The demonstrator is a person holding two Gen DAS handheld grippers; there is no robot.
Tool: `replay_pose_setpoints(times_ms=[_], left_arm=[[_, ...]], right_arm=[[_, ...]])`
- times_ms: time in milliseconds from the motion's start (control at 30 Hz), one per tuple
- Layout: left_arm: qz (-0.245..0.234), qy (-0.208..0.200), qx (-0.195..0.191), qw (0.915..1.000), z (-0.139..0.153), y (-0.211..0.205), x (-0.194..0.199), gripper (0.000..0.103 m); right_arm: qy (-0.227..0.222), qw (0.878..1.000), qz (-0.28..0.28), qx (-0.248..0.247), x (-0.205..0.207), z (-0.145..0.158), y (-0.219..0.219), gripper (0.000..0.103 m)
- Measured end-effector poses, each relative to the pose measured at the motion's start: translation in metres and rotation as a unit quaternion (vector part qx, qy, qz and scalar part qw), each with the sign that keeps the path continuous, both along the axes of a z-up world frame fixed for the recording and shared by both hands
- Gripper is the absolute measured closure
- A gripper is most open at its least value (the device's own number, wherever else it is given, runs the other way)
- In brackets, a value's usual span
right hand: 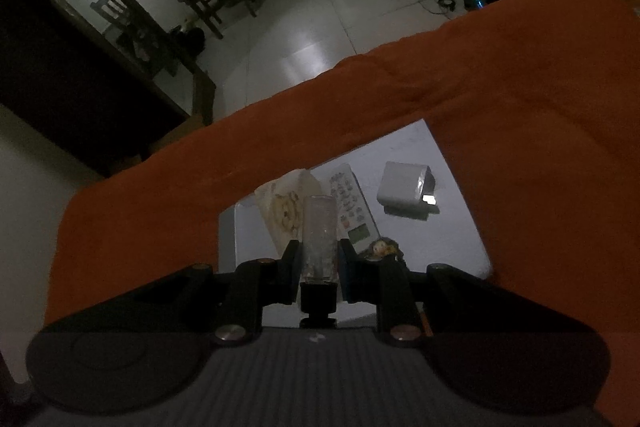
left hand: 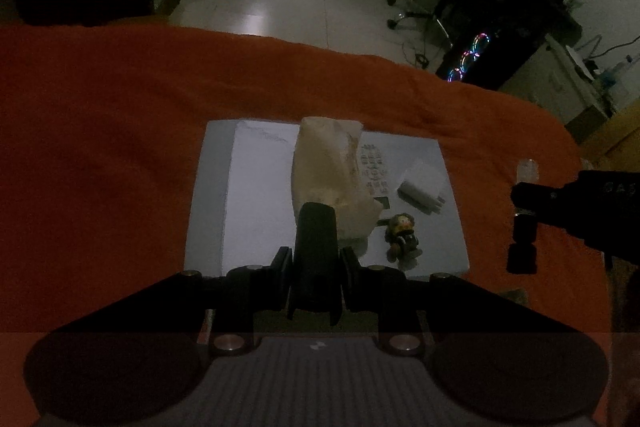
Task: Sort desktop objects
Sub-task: 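Lift the vial and marker and carry both back over the box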
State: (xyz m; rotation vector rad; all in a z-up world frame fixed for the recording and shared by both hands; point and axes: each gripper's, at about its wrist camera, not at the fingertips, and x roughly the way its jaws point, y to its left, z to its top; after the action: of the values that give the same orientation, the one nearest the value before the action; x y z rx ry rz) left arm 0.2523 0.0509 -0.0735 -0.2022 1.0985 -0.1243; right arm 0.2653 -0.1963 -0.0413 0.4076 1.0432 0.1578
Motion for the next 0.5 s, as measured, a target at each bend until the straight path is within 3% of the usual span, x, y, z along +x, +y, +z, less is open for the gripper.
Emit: replay_pose_setpoints(times_ms=[267, 500], left_arm=[[0.007, -0.011, 0.008, 0.9999, 0.022, -0.007, -0.032, 0.082], [-0.003, -0.013, 0.027, 0.9996, 0.023, -0.027, -0.065, 0.082]], right_arm=[[-0.019, 1.000, 0.000, -0.013, -0.034, 0.025, -0.006, 0.082], [-0.010, 0.999, 0.015, -0.032, -0.065, 0.024, -0.015, 0.082]])
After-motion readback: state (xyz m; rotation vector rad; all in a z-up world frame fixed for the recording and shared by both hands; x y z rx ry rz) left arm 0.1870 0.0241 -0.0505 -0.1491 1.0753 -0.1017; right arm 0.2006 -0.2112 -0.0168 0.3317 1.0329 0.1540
